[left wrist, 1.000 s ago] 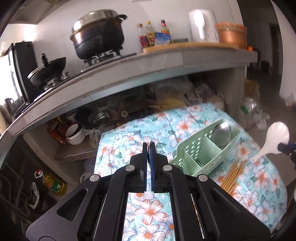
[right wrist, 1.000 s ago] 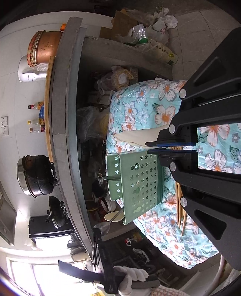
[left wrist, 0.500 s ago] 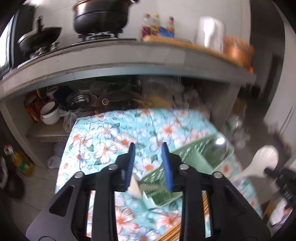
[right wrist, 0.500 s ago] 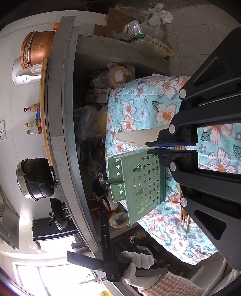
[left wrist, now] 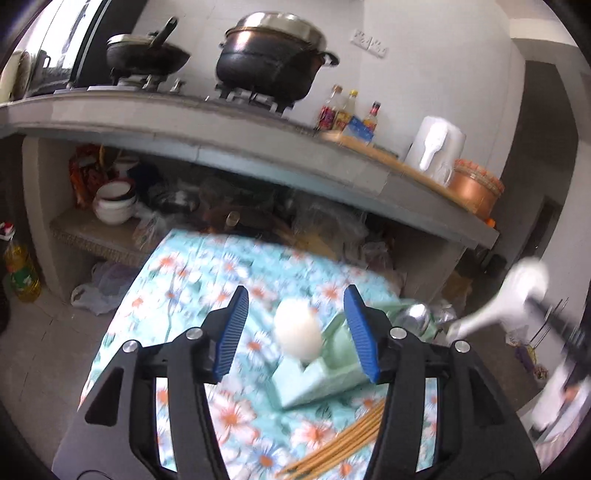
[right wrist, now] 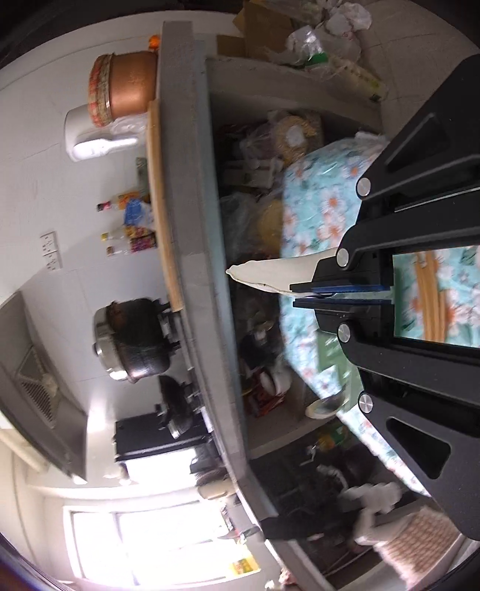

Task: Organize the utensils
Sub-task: 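Open the left gripper to drop the spoon in while the right releases the paddle into the holder, then reach the right gripper to a loose bamboo chopstick and close on it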

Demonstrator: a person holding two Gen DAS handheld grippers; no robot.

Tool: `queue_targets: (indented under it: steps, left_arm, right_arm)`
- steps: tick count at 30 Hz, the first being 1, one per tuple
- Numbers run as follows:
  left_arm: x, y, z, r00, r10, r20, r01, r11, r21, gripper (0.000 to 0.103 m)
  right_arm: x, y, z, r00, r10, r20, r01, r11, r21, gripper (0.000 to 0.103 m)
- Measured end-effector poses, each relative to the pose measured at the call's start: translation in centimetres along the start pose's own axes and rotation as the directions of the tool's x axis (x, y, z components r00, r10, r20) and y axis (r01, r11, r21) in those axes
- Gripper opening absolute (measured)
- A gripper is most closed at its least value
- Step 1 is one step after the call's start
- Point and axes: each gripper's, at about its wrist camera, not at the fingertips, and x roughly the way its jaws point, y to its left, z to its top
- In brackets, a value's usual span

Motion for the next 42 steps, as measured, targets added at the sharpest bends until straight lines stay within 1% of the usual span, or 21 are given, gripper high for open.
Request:
queue_targets:
  steps: [1,5,7,8,12,17,20,22,24,25,26,27,29,34,36,39,42]
  left_arm:
    - [0.0,0.3,-0.7,1.000,0.014,-0.016,-0.014,1.000,-0.001,0.051]
    - [-0.3,1.2,-3.2,0.997,0.048,-0.058,-0.048,0.999,0.000,0.051]
    - [-0.3,1.4,-4.3,0.995,0.061,-0.084,-0.060,0.998,0.012,0.051]
    - [-0.2,1.4,-4.9,0.993,0.066,-0.099,-0.064,0.998,0.018,0.051]
    - [0.3,1.6,-7.1,0.985,0.081,-0.149,-0.075,0.996,0.044,0.051]
    - [0.9,1.5,-8.6,0.979,0.065,-0.193,-0.056,0.997,0.047,0.051]
    - [1.4,1.5,-9.2,0.976,0.049,-0.212,-0.043,0.998,0.034,0.051]
    - [1.5,1.2,-9.7,0.975,0.045,-0.219,-0.038,0.999,0.034,0.051]
    - [1.5,0.9,-10.0,0.974,0.052,-0.222,-0.042,0.998,0.050,0.051]
    - [1.5,0.8,-10.0,0.974,0.056,-0.222,-0.044,0.997,0.059,0.051]
    - [1.5,0.8,-10.0,0.973,0.059,-0.221,-0.046,0.997,0.065,0.052]
    - [1.5,0.7,-10.0,0.973,0.062,-0.221,-0.048,0.996,0.071,0.052]
    - [1.4,0.7,-10.0,0.973,0.061,-0.222,-0.047,0.997,0.069,0.054]
    - [1.3,0.6,-10.0,0.974,0.054,-0.219,-0.042,0.997,0.060,0.055]
    - [1.2,0.4,-10.1,0.973,0.054,-0.223,-0.041,0.997,0.064,0.055]
    - [1.1,0.1,-10.4,0.972,0.059,-0.227,-0.044,0.996,0.074,0.058]
    - [1.0,-0.2,-10.7,0.970,0.076,-0.232,-0.056,0.994,0.089,0.063]
  right_arm:
    - [0.0,0.1,0.9,0.999,0.036,0.015,-0.037,0.999,0.013,0.003]
    - [0.9,0.9,3.4,0.990,0.135,0.046,-0.137,0.990,0.033,0.003]
    - [1.6,1.3,4.0,0.985,0.170,0.038,-0.172,0.985,0.036,0.003]
    - [2.0,1.6,4.0,0.984,0.175,0.032,-0.176,0.984,0.032,0.002]
    - [3.9,2.4,3.1,0.987,0.156,-0.022,-0.156,0.988,0.016,0.003]
    - [7.2,1.9,1.4,0.989,0.113,-0.097,-0.111,0.993,0.029,0.003]
    - [9.8,1.8,0.1,0.980,0.101,-0.169,-0.098,0.995,0.026,0.003]
    - [11.4,1.7,-0.7,0.972,0.071,-0.224,-0.068,0.997,0.021,0.003]
    - [12.1,1.5,-1.1,0.968,0.058,-0.244,-0.052,0.998,0.030,0.005]
    - [12.2,1.4,-1.3,0.968,0.059,-0.245,-0.053,0.998,0.033,0.005]
    - [12.2,1.3,-1.3,0.969,0.056,-0.240,-0.049,0.998,0.032,0.008]
    - [12.1,1.2,-1.3,0.971,0.048,-0.236,-0.042,0.999,0.031,0.015]
    - [11.5,1.1,-1.0,0.975,0.043,-0.217,-0.036,0.999,0.033,0.022]
    - [9.4,0.5,-0.3,0.985,0.030,-0.169,-0.021,0.998,0.054,0.025]
    - [8.3,0.1,-0.4,0.986,0.026,-0.162,-0.015,0.998,0.069,0.028]
    - [7.1,-0.8,-1.4,0.983,0.026,-0.181,-0.006,0.994,0.107,0.033]
    - [6.6,-1.9,-3.5,0.971,0.028,-0.236,0.011,0.986,0.165,0.035]
